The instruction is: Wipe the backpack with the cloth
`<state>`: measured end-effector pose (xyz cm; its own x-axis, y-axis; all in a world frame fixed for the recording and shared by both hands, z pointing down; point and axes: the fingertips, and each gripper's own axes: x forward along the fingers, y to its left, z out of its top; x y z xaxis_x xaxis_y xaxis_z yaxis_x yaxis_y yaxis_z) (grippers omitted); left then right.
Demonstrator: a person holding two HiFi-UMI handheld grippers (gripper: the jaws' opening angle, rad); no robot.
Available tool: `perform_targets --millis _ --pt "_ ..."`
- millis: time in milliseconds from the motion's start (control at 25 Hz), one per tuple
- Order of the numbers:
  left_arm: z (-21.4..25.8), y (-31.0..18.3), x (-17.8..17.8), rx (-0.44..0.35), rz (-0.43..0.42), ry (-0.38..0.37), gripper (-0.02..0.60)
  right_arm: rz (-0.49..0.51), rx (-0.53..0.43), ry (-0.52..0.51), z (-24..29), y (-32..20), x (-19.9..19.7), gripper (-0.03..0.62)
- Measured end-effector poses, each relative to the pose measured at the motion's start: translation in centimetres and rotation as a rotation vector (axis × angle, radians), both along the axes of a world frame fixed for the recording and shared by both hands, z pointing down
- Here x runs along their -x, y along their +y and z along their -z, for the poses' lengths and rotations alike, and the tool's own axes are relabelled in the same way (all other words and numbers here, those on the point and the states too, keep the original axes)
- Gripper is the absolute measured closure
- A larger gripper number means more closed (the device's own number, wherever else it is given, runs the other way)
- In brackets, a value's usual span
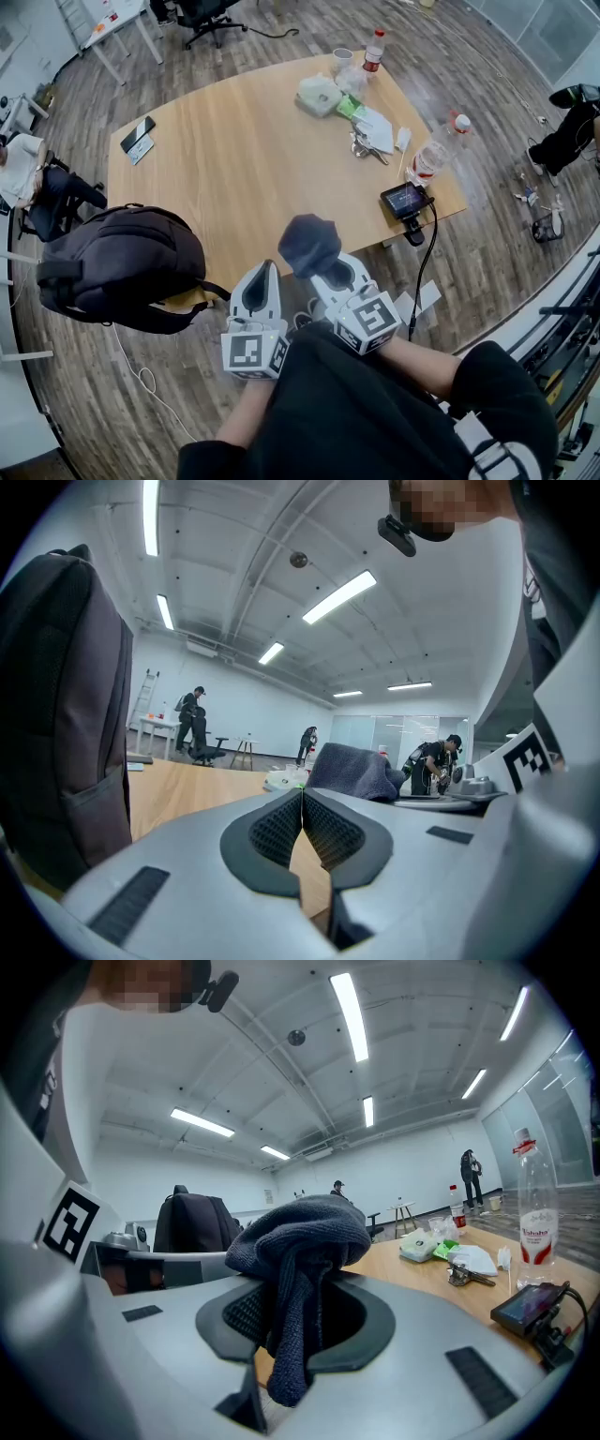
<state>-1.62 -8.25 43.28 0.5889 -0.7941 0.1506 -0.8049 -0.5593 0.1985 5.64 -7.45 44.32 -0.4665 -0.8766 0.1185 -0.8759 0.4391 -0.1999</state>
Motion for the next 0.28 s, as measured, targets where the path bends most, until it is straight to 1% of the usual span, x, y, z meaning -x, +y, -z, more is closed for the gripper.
perform_targets --millis 280 --pt "0.18 0.16 -0.45 -0.005 -0.011 -0.004 0.560 -0.002 0.008 0.002 0.10 0.12 -0.19 0.493"
